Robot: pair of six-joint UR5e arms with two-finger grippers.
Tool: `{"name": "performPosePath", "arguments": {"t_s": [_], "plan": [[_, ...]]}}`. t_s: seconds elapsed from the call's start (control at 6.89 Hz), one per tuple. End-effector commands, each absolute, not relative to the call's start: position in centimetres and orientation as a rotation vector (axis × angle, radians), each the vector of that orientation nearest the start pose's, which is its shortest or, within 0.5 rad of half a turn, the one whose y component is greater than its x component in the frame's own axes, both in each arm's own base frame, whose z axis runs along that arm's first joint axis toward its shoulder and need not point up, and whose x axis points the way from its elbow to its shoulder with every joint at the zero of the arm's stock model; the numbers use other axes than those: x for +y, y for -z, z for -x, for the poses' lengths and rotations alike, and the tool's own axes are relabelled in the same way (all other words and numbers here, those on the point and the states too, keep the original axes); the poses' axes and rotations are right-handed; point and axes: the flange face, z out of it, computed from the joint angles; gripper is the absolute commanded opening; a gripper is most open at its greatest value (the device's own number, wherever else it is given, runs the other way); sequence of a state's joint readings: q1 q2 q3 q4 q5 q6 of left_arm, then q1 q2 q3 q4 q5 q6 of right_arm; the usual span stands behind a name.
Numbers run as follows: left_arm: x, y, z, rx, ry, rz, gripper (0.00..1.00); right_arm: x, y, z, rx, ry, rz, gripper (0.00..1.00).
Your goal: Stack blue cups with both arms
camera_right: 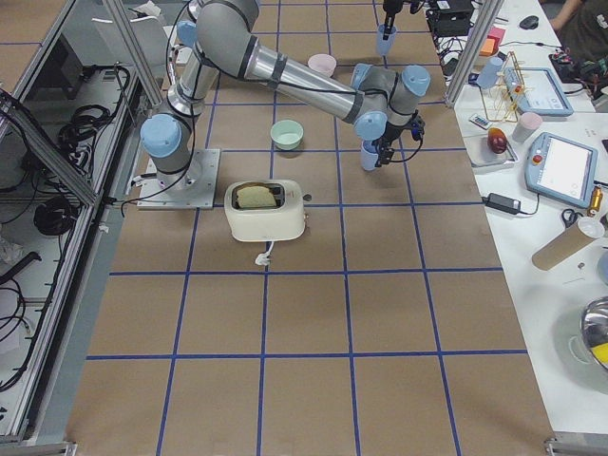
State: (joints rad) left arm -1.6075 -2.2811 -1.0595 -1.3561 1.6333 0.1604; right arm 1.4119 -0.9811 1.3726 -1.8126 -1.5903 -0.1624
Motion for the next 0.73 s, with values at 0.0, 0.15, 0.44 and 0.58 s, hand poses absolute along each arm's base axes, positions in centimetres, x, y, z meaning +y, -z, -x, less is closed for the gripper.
{"name": "performPosePath", "arguments": {"t_s": [0.0, 0.15, 0.44, 0.58], "plan": [[-70.6, -33.6, 26.9, 3.078, -0.018, -0.223, 0.0, -69.5, -24.8, -2.1, 3.127, -0.247, 0.0, 0.19], [-67.3, -32.4, 33.9, 3.077, -0.044, -0.189, 0.0, -69.5, -24.9, -2.1, 3.129, -0.253, 0.005, 0.0], [-62.1, -29.4, 40.8, 3.136, -0.178, -0.107, 0.0, -69.5, -25.7, -1.7, 3.122, -0.241, 0.0, 0.0], [-59.7, -27.4, 42.0, 3.118, -0.229, -0.124, 0.0, -69.5, -26.1, -1.0, 3.118, -0.249, -0.017, 0.0]]}}
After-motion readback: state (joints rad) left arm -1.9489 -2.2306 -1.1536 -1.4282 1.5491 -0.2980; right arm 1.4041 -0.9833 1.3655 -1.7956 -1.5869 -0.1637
